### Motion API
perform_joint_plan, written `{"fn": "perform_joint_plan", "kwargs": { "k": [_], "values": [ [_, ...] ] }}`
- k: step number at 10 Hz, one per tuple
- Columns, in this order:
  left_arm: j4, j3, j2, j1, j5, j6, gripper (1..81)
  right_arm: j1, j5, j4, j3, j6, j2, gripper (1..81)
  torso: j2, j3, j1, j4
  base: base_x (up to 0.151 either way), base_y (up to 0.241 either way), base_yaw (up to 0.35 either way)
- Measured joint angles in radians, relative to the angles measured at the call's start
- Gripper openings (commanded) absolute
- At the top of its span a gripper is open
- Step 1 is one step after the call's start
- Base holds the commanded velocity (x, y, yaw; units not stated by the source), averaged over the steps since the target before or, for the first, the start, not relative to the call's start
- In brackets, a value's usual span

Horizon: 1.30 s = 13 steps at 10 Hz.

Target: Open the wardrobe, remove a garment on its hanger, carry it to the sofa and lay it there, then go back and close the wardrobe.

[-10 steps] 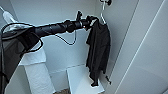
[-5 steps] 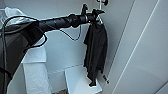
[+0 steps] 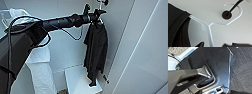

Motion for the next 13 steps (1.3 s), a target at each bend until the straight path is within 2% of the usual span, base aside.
{"fn": "perform_joint_plan", "kwargs": {
  "k": [6,7,8,9,11,13],
  "values": [
    [0.086,-0.120,0.120,0.035,-0.123,0.003,81.1,-0.023,0.006,0.000,0.000,0.001,0.014,81.1,0.000,0.000,0.000,0.000,0.000,0.000,0.000],
    [0.102,-0.119,0.126,0.034,-0.137,0.003,1.0,-0.024,0.007,0.000,0.000,0.000,0.014,81.1,0.000,0.000,0.000,0.000,0.000,0.000,0.000],
    [0.093,-0.114,0.125,0.044,-0.116,-0.023,1.0,-0.024,0.008,0.000,0.000,0.000,0.015,81.1,0.000,0.000,0.000,0.000,0.000,0.000,0.000],
    [0.106,-0.106,0.120,0.051,-0.129,-0.003,1.0,-0.026,0.012,0.000,0.000,0.001,0.016,81.1,0.000,0.000,0.000,0.000,0.000,0.000,0.000],
    [0.099,-0.090,0.109,0.053,-0.116,-0.028,1.0,-0.028,0.015,0.000,0.000,0.001,0.016,81.1,0.000,0.000,0.000,0.000,0.000,0.000,0.000],
    [0.101,-0.088,0.105,0.051,-0.116,-0.018,1.0,-0.031,0.015,0.000,0.000,0.001,0.016,81.1,0.000,0.000,0.000,0.000,0.000,0.000,0.000]
  ]
}}
